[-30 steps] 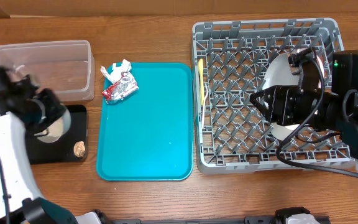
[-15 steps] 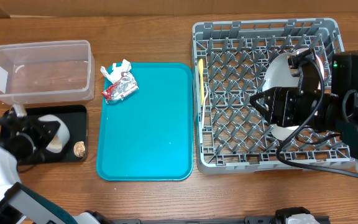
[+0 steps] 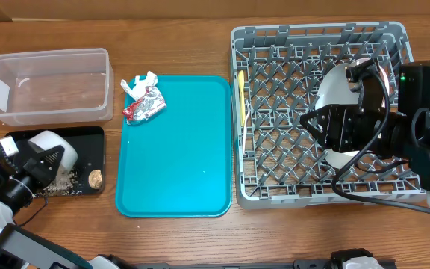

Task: Sort waste into correct bins and load items into the dishwasher rack
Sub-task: 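Tip the white bowl over the black tray to empty the rice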

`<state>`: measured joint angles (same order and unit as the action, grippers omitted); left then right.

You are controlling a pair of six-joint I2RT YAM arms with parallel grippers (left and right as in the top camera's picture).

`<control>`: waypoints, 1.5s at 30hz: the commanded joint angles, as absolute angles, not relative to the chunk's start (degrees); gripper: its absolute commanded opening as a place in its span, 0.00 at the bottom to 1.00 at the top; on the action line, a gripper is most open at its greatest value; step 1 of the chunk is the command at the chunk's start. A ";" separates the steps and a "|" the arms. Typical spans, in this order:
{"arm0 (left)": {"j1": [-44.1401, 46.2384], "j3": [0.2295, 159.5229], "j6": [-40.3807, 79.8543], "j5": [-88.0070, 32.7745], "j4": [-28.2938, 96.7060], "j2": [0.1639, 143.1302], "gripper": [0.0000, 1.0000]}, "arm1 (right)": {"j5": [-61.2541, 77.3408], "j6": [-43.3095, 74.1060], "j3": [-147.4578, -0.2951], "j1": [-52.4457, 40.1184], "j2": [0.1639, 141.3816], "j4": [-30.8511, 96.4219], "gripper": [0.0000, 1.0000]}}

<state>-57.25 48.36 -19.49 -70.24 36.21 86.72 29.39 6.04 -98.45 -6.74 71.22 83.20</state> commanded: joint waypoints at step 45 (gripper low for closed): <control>-60.10 47.00 -23.40 -79.85 34.06 88.82 0.04 | 29.47 6.04 -98.52 -6.68 71.07 83.70 0.46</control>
